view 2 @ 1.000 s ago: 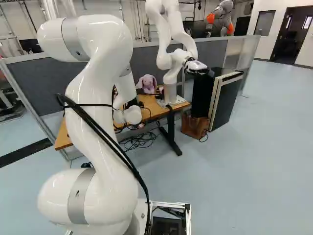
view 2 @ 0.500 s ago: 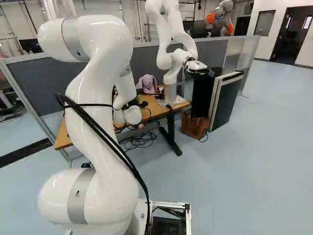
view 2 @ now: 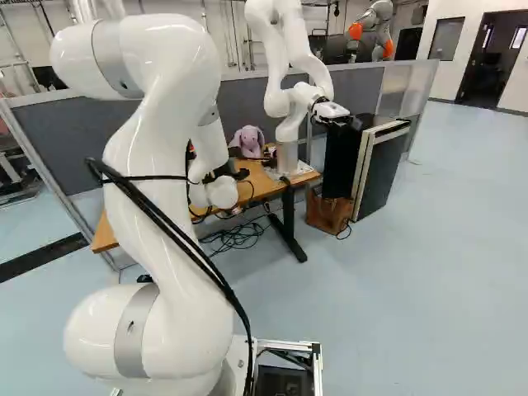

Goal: Place the green cup on the table

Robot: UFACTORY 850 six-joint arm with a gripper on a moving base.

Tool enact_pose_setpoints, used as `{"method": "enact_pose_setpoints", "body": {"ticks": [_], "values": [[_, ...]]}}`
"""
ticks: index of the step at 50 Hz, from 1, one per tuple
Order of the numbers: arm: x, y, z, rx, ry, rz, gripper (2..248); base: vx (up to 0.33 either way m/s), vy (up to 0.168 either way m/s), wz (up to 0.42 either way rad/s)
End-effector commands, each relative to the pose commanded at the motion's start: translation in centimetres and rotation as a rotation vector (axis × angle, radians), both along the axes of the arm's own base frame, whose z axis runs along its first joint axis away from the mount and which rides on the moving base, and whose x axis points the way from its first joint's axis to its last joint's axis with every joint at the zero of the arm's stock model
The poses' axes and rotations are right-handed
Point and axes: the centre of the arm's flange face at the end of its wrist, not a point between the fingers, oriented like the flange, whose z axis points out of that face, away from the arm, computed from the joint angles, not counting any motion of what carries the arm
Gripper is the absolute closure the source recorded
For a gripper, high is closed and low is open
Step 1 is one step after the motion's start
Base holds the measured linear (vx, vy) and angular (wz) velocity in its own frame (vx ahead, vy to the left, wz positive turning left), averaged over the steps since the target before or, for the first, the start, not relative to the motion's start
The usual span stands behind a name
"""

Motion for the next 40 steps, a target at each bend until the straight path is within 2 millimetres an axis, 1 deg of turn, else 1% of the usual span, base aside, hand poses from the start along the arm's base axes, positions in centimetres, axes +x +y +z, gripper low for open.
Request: {"method": "enact_pose_setpoints", "body": {"ticks": [12,31,40], "values": [[-1.8,0.0,1.6,0.001,-0.012,0.004,3,0.0,0.0,0.0],[-5.8,-0.7,4.1,0.003,-0.03,0.0,3,0.0,0.0,0.0],[-7.7,-1.0,4.6,0.003,-0.028,-0.003,3,0.0,0.0,0.0]]}}
